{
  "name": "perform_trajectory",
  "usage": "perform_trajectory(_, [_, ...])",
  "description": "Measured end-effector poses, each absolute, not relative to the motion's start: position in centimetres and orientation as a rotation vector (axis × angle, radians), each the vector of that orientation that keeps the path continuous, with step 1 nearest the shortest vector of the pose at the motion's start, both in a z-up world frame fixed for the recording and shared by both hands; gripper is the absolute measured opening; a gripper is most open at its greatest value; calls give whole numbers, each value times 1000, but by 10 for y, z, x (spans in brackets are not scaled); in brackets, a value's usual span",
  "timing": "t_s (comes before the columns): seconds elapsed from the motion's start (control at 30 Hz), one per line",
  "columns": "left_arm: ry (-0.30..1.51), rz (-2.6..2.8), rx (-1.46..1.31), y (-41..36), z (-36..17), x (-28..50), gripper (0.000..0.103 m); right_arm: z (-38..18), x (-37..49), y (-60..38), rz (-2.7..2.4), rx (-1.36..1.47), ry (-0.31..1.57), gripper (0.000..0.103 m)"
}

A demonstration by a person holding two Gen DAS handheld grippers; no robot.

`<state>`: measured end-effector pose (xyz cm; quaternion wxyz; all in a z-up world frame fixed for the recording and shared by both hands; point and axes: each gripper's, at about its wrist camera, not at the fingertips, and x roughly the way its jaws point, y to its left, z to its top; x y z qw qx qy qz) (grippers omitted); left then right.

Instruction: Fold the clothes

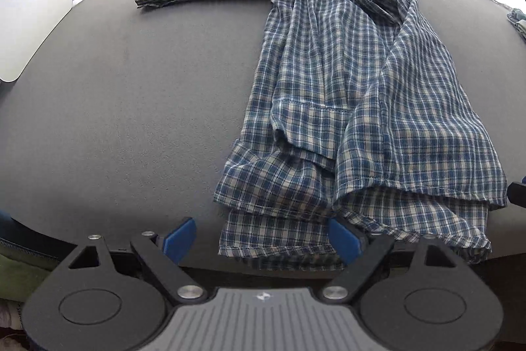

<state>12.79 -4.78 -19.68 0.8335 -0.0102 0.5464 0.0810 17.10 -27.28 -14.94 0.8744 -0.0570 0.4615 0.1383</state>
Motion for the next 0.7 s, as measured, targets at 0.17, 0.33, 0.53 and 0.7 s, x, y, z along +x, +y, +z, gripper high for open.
perform_trajectory(0.17, [1098,130,-106,-36,-176,130,88,-139,180,-271,281,-99,919,27])
perform_trajectory(0.33, [1023,133,-222,-9,-154,150,89,-128,201,-268,265,-51,880,27])
perform_trajectory(0.53, [983,180,-302,32,-148,181,88,-114,228,-248,265,-44,826,27])
perform_trajectory(0.7, [970,200,-372,70,-149,215,89,-112,254,-233,230,-45,816,28])
